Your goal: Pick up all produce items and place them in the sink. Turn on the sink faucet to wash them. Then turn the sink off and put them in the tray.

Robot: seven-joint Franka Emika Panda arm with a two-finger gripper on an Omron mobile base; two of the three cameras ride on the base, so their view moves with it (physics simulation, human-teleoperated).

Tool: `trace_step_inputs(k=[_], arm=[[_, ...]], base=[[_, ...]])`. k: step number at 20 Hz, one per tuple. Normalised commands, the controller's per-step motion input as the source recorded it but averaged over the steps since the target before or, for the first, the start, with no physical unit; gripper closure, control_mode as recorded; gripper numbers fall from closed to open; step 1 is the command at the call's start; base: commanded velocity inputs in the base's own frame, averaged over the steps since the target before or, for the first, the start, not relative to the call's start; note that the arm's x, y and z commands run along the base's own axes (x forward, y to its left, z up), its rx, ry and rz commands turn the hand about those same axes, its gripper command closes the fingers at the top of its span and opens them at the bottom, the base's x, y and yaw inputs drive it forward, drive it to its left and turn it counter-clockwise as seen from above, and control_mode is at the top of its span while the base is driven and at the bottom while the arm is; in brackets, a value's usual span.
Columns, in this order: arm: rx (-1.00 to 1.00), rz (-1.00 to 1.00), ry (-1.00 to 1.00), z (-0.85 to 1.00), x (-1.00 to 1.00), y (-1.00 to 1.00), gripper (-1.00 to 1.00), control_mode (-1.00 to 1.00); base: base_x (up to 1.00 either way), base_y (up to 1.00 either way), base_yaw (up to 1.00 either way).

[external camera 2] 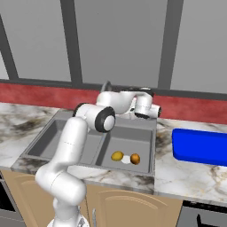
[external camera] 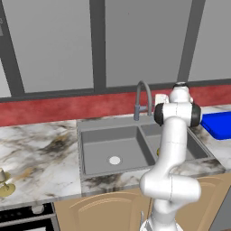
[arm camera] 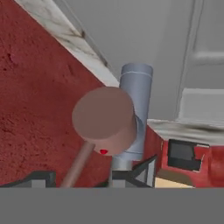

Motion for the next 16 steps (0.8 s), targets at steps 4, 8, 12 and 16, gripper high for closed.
trace_step_inputs(k=[4, 8, 12, 16], arm=[[-0.14, 0.3, -0.25, 0.02, -0.18, 0.6, 1.0, -1.0], [-0.15, 0.3, -0.26, 0.02, -0.24, 0.64, 1.0, -1.0], [-0.16, 0.28, -0.27, 0.07, -0.37, 0.64, 1.0, -1.0], [-0.15, 0.2, -0.21, 0.16, -0.38, 0.61, 1.0, -1.0]], base=[[0.0, 0.0, 0.0], [0.0, 0.0, 0.0], [0.0, 0.0, 0.0], [0.0, 0.0, 0.0]])
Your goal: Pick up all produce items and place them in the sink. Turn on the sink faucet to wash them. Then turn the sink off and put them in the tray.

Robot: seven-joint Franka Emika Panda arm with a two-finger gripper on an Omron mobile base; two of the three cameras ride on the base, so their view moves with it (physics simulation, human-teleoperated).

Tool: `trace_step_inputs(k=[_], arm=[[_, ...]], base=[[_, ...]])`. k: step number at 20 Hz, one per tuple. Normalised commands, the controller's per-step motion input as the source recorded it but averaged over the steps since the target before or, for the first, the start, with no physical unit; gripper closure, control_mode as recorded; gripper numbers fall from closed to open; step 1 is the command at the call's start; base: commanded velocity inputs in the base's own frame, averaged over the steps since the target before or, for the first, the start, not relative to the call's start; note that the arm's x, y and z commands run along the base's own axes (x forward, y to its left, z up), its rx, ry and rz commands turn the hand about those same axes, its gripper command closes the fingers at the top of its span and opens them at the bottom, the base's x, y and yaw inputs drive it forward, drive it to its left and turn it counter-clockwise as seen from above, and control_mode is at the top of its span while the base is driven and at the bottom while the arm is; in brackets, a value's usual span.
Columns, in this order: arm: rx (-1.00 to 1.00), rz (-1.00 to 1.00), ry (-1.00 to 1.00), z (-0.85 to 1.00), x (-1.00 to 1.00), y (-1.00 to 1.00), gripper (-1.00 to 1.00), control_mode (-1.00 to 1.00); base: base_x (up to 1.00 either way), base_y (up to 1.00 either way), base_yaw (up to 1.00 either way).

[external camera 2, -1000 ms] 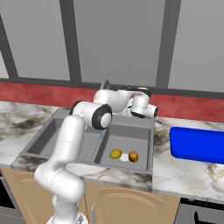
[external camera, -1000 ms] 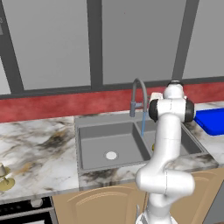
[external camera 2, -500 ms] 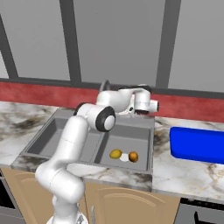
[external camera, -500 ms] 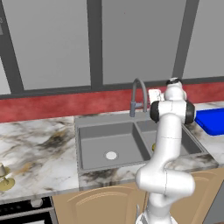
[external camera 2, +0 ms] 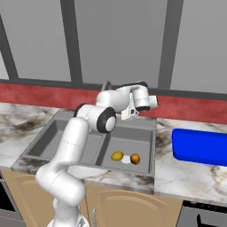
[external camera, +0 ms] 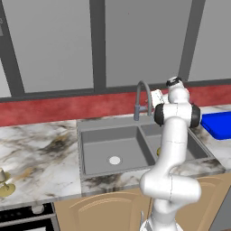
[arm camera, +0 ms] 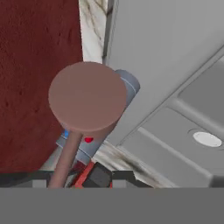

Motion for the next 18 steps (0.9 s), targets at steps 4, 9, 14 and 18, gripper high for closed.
trace_step_inputs(k=[4, 9, 14, 18], arm=[[-0.09, 0.03, -0.12, 0.43, -0.24, 0.16, -1.0, -1.0], [-0.01, 0.0, -0.09, 0.86, -0.2, 0.0, -1.0, -1.0], [0.0, 0.0, -0.14, 0.83, -0.46, -0.28, -1.0, -1.0], [-0.02, 0.0, -0.15, 0.08, -0.97, -0.56, -1.0, -1.0]], base=[[0.0, 0.0, 0.0], [0.0, 0.0, 0.0], [0.0, 0.0, 0.0], [0.0, 0.0, 0.0]])
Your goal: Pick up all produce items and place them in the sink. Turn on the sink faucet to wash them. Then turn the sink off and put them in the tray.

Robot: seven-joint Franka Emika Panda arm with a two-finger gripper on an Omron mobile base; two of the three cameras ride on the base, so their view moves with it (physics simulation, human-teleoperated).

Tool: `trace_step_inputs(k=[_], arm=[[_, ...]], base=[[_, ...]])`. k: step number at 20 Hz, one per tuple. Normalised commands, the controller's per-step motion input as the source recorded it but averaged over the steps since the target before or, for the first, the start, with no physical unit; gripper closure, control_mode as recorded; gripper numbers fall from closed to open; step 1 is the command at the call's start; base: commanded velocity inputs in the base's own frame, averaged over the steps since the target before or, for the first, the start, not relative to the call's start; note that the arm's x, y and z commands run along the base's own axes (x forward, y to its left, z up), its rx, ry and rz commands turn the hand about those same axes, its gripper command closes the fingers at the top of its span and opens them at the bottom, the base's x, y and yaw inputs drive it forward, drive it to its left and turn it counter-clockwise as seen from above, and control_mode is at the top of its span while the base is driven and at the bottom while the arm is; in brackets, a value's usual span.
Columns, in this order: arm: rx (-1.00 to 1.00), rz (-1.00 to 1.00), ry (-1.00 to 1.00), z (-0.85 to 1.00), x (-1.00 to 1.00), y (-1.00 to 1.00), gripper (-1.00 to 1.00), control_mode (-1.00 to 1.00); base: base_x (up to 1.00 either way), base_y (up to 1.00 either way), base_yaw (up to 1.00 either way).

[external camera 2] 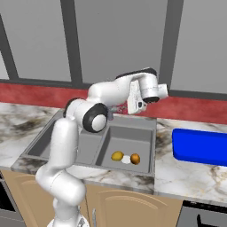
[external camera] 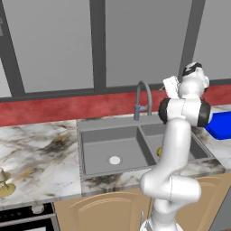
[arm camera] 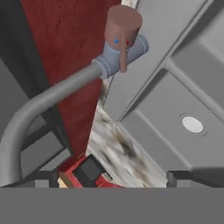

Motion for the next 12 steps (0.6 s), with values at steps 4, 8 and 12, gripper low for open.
trace_step_inputs(k=[4, 8, 12], arm=[[-0.14, 0.0, -0.17, -0.14, -1.0, -0.33, -1.0, -1.0], [-0.32, 0.0, -0.13, -0.46, -0.75, 0.01, -1.0, -1.0], [-0.43, 0.02, -0.01, -0.63, -0.24, 0.1, -1.0, -1.0]], base=[[0.0, 0.0, 0.0], [0.0, 0.0, 0.0], [0.0, 0.0, 0.0]])
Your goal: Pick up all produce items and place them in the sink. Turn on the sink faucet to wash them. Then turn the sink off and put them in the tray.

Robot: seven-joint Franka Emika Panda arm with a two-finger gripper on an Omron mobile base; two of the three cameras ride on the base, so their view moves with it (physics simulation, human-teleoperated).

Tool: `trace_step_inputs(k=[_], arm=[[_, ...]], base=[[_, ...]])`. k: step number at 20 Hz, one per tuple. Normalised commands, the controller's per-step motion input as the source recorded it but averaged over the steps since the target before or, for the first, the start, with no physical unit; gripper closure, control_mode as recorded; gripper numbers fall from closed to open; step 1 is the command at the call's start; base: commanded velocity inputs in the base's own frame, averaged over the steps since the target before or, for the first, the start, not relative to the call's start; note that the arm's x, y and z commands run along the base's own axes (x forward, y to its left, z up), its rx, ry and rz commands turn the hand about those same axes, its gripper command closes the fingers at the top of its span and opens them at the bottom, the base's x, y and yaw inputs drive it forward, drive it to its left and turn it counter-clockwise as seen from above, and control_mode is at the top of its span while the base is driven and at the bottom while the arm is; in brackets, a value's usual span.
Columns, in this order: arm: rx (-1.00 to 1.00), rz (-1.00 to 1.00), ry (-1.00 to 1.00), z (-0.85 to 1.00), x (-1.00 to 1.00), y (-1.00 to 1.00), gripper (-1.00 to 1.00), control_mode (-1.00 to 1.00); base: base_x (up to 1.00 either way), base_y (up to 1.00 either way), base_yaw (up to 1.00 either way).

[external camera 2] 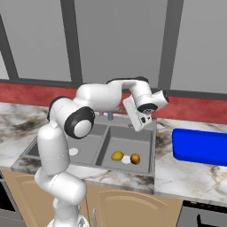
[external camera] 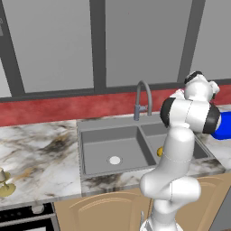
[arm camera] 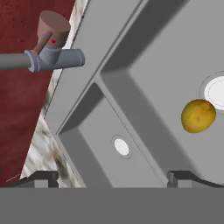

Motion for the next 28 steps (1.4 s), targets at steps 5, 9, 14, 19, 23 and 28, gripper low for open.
trace_step_inputs(k=[5, 9, 14, 19, 23, 28], arm=[[-0.38, 0.05, 0.05, -0.5, -0.05, 0.0, -1.0, -1.0], [-0.27, 0.07, 0.17, -0.48, 0.0, -0.12, -1.0, -1.0], [-0.24, 0.09, 0.23, -0.57, 0.0, -0.31, -1.0, -1.0], [-0.23, 0.09, 0.21, -0.48, 0.0, -0.42, -1.0, -1.0], [-0.19, 0.1, 0.17, -0.4, 0.0, -0.54, -1.0, -1.0], [-0.05, 0.13, 0.15, -0.36, 0.0, -0.43, -1.0, -1.0]], base=[[0.0, 0.0, 0.0], [0.0, 0.0, 0.0], [0.0, 0.0, 0.0], [0.0, 0.0, 0.0], [0.0, 0.0, 0.0], [0.0, 0.0, 0.0]])
